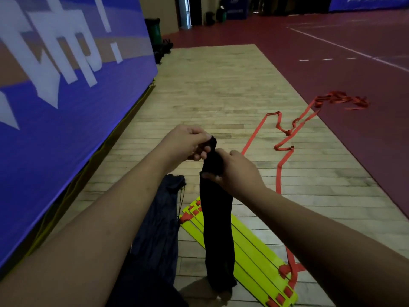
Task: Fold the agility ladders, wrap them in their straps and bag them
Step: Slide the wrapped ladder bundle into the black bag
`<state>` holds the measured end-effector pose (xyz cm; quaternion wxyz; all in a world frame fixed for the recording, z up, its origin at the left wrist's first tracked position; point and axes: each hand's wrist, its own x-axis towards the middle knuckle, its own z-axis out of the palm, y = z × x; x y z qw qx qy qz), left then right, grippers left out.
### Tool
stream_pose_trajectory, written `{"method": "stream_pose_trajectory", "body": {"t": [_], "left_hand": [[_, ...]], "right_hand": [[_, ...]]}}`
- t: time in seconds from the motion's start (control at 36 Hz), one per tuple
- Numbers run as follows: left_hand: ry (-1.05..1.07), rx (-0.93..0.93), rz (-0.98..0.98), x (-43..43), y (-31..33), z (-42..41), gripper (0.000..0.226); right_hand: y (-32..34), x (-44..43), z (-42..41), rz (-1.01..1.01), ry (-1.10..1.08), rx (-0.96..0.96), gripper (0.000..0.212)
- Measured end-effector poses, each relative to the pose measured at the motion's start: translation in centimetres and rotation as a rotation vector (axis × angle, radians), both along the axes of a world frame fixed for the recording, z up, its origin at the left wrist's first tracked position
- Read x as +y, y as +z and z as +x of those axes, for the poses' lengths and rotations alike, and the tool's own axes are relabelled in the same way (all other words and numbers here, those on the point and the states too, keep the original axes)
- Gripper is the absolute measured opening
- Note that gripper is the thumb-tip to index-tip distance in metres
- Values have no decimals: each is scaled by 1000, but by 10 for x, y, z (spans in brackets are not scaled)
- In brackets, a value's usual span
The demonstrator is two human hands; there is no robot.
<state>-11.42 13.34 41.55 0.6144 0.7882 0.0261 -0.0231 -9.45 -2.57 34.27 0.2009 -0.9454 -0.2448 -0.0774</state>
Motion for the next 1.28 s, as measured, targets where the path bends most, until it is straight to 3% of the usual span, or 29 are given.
{"method": "stream_pose_trajectory", "body": {"t": [0.06, 0.17, 0.19, 0.25, 0.31, 0.36, 0.44, 0.58, 0.72, 0.83, 0.92, 0.97, 1.06, 1.17, 1.28], "left_hand": [[-37, 35, -72, 17, -2, 5, 22], [2, 21, -340, 65, -22, 12, 62], [13, 5, -297, 79, -36, 12, 58], [-27, 56, -2, 108, -81, 7, 57], [-176, 251, 237, 129, -135, -3, 98], [-268, 396, 259, 127, -180, -9, 116], [-208, 462, 88, 100, -231, -8, 79], [111, 412, -303, 71, -275, 6, 48], [397, 355, -383, 102, -288, 30, 50], [515, 291, -130, 141, -292, 49, 70], [522, 346, -44, 168, -308, 59, 87], [495, 441, 27, 177, -320, 57, 85], [455, 535, 141, 182, -347, 49, 78], [278, 655, 411, 175, -378, 34, 60], [118, 678, 564, 164, -393, 29, 47]], "right_hand": [[-4, 15, 10, 46, 19, -23, 48], [-7, 42, 30, 161, 87, 10, 31], [-9, 49, 35, 177, 82, 25, 29], [-12, 64, 44, 221, 68, 76, 26], [-17, 83, 53, 245, 51, 131, 26], [-21, 101, 62, 248, 38, 162, 26], [-28, 134, 74, 241, 56, 198, 24], [-49, 178, 99, 193, 85, 266, 30], [-85, 182, 114, 501, 72, 490, 91], [-166, 159, 92, 464, -159, 795, 90], [-232, 147, 58, 474, -197, 1185, 58], [-261, 152, 33, 556, -211, 1350, 47], [-292, 176, 9, 625, -228, 1401, 46], [-316, 194, -7, 563, -224, 1376, 68], [-327, 182, 2, 480, -242, 1362, 35]]}}
